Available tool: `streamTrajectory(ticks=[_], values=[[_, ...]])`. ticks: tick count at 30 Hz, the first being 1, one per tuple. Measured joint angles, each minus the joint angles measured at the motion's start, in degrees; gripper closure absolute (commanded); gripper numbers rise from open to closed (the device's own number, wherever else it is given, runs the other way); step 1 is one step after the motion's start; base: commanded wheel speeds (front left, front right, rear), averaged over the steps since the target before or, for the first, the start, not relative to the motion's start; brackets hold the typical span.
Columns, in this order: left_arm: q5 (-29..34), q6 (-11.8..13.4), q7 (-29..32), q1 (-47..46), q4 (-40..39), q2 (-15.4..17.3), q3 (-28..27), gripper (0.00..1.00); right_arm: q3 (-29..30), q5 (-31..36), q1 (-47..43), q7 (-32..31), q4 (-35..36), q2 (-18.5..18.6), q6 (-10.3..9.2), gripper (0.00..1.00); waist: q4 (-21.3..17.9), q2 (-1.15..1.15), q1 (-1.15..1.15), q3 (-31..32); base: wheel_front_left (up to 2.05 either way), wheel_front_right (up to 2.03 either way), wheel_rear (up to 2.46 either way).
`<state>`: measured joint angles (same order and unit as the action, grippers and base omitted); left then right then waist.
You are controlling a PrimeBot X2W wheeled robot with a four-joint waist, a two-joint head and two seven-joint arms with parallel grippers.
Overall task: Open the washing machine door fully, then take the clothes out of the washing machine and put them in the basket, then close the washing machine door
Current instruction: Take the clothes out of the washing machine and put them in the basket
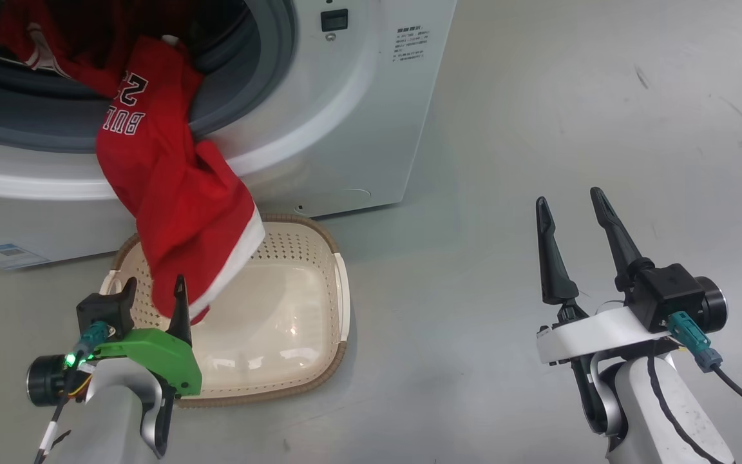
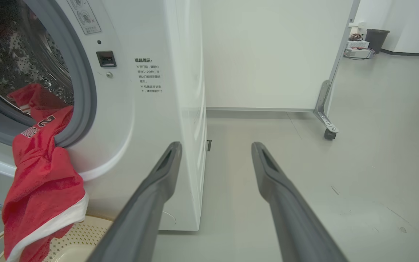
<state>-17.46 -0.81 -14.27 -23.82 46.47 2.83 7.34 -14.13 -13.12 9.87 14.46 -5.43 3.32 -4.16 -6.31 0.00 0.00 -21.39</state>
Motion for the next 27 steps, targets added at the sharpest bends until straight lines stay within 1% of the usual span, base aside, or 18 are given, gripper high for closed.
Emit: streamTrajectory(ticks=[11,19,27], values=[[1.25,0.00,-0.01,0.74,-10.61,-0.10,-1.15,0.00,0.66,0.00,-1.08,0.00,-0.74,0.16,0.00,0.00,2.20,0.00,0.00,2.57,0.00,0.00,0.00],[2.70,0.04,-0.02,4.52,-17.51,-0.11,-1.29,0.00,1.14,0.07,-2.13,0.00,-1.25,0.31,-0.01,0.00,3.48,0.00,0.00,4.79,0.00,0.00,0.00],[3.03,0.18,-0.16,8.13,-22.16,-0.10,-1.31,0.00,1.13,0.08,-3.32,0.00,-2.12,0.32,-0.01,0.00,4.52,0.00,0.00,6.62,0.00,0.00,0.00]])
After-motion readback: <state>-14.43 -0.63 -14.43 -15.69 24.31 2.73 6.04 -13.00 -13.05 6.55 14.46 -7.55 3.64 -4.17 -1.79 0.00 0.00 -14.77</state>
